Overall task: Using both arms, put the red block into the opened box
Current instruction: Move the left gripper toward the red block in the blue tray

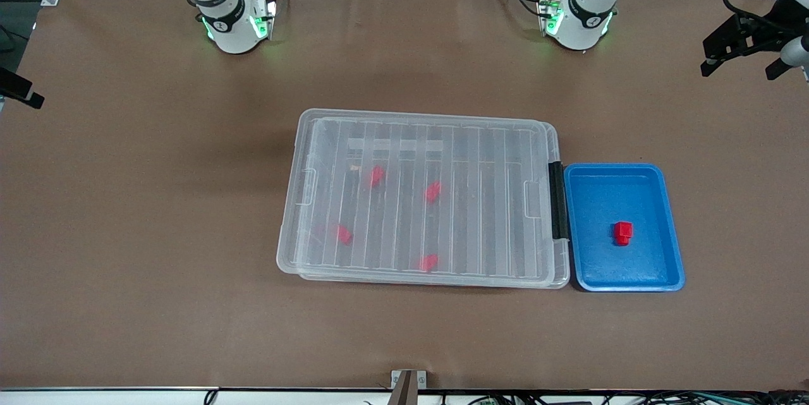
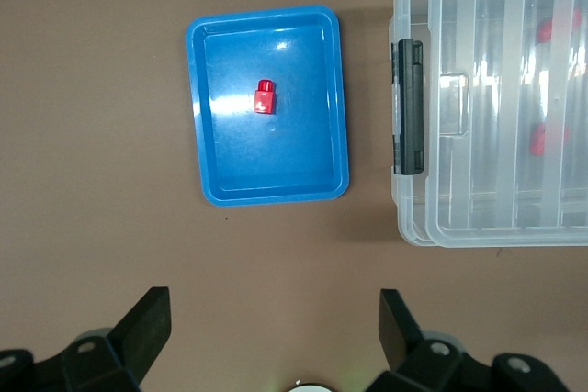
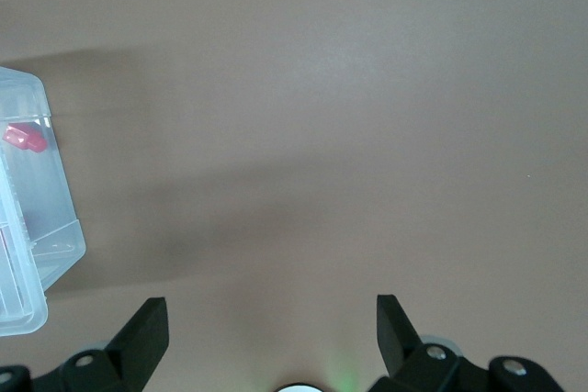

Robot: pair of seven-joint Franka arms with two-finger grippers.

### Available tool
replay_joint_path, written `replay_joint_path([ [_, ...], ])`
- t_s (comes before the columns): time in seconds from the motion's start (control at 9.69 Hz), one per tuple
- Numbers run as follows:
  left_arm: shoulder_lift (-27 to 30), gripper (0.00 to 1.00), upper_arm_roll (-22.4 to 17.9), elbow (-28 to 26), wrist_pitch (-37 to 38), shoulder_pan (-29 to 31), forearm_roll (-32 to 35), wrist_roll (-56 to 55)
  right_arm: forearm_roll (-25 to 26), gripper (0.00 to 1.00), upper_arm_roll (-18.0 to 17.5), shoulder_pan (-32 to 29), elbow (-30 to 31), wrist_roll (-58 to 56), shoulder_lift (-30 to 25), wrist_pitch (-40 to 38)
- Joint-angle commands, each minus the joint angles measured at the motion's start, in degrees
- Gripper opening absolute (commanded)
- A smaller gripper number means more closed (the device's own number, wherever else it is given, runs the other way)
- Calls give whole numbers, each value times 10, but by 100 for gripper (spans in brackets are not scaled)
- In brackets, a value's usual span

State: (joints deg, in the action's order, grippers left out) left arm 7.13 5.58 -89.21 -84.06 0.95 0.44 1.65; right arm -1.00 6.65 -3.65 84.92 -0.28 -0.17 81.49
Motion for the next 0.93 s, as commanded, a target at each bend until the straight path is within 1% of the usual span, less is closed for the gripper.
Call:
replay_joint_path([
  [0.0,-10,100,-3,-4,13,1,-1,-2,-8,100,-5,-9,4,-6,-6,-1],
  [0.1,-12,100,-6,-2,14,4,0,-2,-8,100,-5,-9,4,-6,-7,-1],
  [0.21,-31,100,-7,17,14,3,0,-2,-8,100,-5,-9,4,-6,-7,-1],
  [0.41,-59,100,-8,14,7,6,1,-6,-8,100,-5,-9,4,-6,-7,0],
  [0.52,-83,100,-8,12,-15,13,8,-9,-8,100,-5,-8,4,-5,-6,2],
  [0.72,-129,100,-7,-32,-94,22,10,-10,-19,100,-10,3,7,-8,-6,3],
  [0.83,-148,100,-7,-60,-146,21,10,-10,-20,100,-10,33,9,-9,1,9],
])
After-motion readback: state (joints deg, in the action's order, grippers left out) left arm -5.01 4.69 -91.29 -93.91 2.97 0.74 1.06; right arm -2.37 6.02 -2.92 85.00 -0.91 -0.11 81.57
